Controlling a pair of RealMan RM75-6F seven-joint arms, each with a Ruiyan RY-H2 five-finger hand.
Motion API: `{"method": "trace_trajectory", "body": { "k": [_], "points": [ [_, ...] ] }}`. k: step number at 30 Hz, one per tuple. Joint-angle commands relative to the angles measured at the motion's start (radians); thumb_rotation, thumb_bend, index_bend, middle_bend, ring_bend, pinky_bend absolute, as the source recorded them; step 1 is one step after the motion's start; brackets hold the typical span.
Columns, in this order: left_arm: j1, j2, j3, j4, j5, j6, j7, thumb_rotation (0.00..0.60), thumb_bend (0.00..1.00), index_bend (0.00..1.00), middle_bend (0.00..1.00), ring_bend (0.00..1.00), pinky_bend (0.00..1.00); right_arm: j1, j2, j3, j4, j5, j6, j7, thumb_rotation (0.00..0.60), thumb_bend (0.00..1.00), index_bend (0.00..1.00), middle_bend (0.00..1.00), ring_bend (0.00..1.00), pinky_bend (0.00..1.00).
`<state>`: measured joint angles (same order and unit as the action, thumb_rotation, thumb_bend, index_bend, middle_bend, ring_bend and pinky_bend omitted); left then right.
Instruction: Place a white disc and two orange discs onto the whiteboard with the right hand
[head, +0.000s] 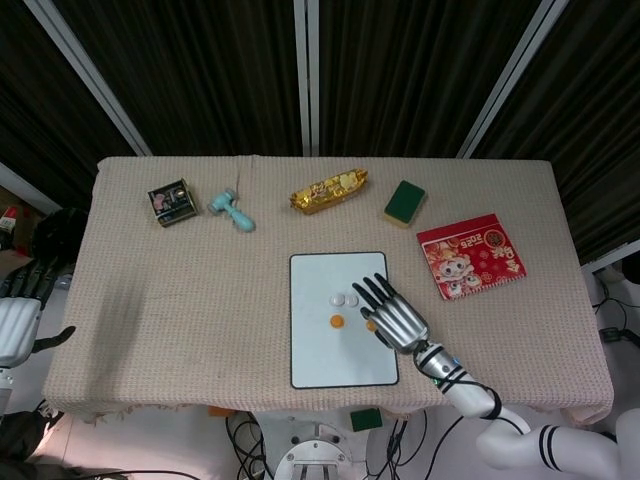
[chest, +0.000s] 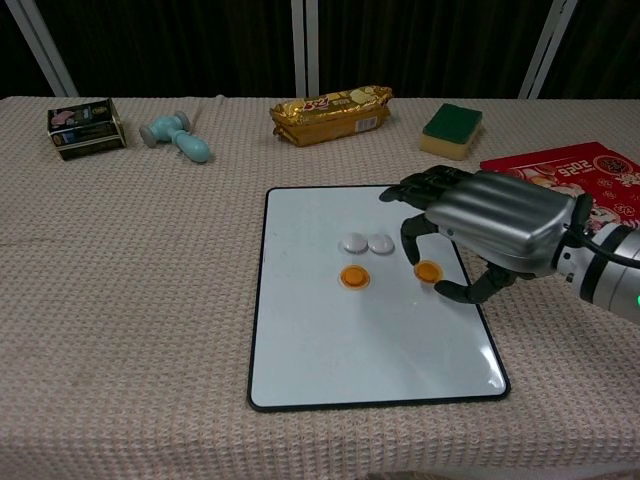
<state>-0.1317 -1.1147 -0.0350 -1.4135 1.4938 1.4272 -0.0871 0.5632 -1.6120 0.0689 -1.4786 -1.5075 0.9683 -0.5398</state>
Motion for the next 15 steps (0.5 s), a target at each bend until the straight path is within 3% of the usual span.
{"method": "trace_trajectory", "body": {
  "k": [1, 15],
  "points": [
    [0.000, 0.000, 0.000, -0.001, -0.001, 0.000, 0.000, 0.600, 0.13, 0.11, 0.04, 0.00, 0.10, 0.018, -0.044, 0.009, 0.034, 0.003, 0.005, -0.020, 0.600, 0.37, 0.57, 0.02, 0.00, 0.00],
    [-0.002, -0.006, 0.000, 0.009, -0.003, -0.006, -0.009, 0.600, 0.13, 0.11, 0.04, 0.00, 0.10, 0.039, -0.108, -0.003, 0.087, 0.027, 0.010, -0.065, 0.600, 0.37, 0.57, 0.01, 0.00, 0.00]
  ]
}}
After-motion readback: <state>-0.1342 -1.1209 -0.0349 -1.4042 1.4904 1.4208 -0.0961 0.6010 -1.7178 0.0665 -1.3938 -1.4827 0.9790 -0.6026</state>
